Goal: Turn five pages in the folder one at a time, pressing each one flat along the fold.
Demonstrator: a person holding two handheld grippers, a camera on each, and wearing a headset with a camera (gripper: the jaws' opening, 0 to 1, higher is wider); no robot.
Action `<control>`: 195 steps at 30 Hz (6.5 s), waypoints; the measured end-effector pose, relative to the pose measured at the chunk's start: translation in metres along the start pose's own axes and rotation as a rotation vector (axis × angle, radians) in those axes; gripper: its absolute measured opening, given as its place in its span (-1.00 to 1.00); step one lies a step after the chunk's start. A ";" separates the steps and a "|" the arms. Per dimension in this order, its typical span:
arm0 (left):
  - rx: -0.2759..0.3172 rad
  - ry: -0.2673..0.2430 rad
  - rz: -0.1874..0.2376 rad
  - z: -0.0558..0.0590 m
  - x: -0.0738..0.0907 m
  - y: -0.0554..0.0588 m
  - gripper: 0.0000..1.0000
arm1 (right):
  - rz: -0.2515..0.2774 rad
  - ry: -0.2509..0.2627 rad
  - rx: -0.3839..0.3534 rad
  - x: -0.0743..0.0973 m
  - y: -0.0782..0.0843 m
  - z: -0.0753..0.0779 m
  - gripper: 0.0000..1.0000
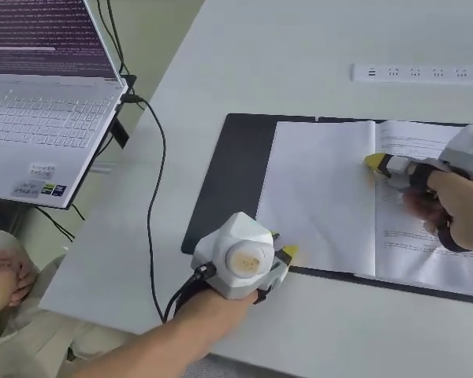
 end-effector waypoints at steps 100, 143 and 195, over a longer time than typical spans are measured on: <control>-0.012 -0.015 0.026 0.000 0.000 0.002 -0.71 | -0.062 -0.056 -0.092 0.012 0.015 0.001 -1.00; -0.023 -0.021 0.020 0.000 0.000 0.002 -0.71 | -0.166 -0.131 -0.113 0.049 0.080 -0.008 -1.00; -0.018 -0.031 0.017 0.002 0.004 0.001 -0.72 | -0.331 -0.210 -0.130 0.112 0.173 -0.022 -1.00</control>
Point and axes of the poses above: the centre of the closed fingertips' face, and the gripper's own axes: x roughly backward along the fingers, z roughly to its right, y roughly out of its underside, the point moved 6 cm from there along x, roughly backward along the fingers, and after that the axes turned 6 degrees about -z, right-handed, at the moved point
